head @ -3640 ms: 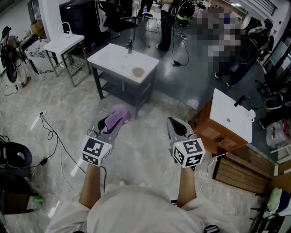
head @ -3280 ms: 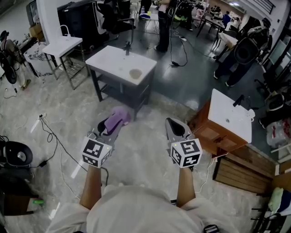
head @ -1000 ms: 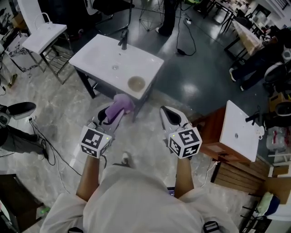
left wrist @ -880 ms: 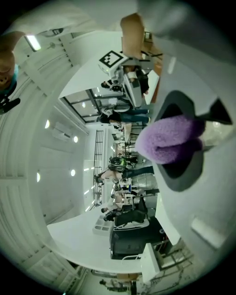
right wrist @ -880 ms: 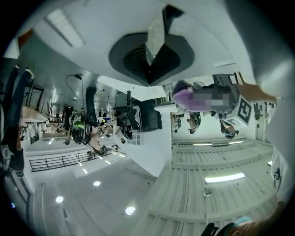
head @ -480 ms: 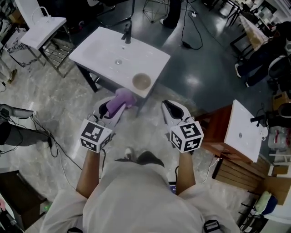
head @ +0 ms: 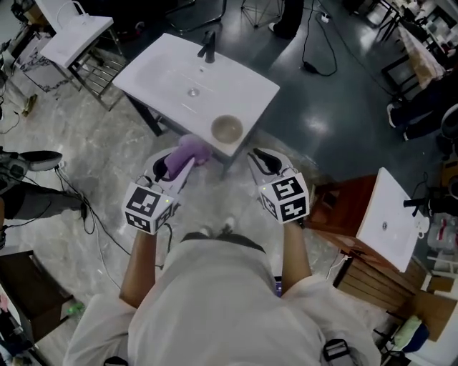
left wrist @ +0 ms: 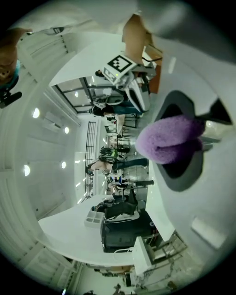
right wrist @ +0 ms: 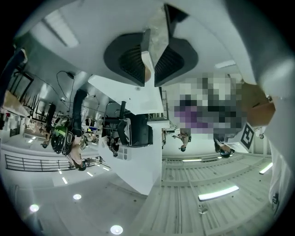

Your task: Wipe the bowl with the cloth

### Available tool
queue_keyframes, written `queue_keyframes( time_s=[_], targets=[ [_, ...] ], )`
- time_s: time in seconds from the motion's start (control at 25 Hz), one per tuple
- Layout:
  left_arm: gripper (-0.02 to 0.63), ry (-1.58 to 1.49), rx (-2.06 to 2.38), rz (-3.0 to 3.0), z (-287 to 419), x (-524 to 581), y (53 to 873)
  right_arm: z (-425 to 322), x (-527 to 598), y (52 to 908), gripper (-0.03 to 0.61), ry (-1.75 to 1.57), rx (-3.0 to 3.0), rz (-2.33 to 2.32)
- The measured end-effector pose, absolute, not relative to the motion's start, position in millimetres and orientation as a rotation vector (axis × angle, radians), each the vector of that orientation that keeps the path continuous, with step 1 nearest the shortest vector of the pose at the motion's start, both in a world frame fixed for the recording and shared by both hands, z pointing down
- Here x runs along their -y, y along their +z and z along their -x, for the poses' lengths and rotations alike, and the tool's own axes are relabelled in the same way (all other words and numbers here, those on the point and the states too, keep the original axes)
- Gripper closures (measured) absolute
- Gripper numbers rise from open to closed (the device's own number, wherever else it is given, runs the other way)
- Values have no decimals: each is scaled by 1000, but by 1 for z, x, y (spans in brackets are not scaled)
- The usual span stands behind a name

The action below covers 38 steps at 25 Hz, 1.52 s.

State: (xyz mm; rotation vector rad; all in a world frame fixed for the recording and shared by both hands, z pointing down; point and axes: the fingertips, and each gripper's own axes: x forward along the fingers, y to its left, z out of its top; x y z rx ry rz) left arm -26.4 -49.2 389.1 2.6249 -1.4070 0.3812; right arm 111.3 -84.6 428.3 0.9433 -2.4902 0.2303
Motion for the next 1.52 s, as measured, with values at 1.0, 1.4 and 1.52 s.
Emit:
queue_keyframes(
  time_s=[1.0, 1.4, 1.52],
  targets=[
    [489, 449, 1453, -2403, 84, 155, 480, -38, 179, 577, 466, -2, 2172, -436],
    [489, 464, 1371, -2390, 98, 183, 507, -23, 188, 619, 412, -32, 2051, -344],
    [489, 462, 1363, -2378, 103, 187, 514, -24, 190, 633, 414, -57, 1994, -318]
  ],
)
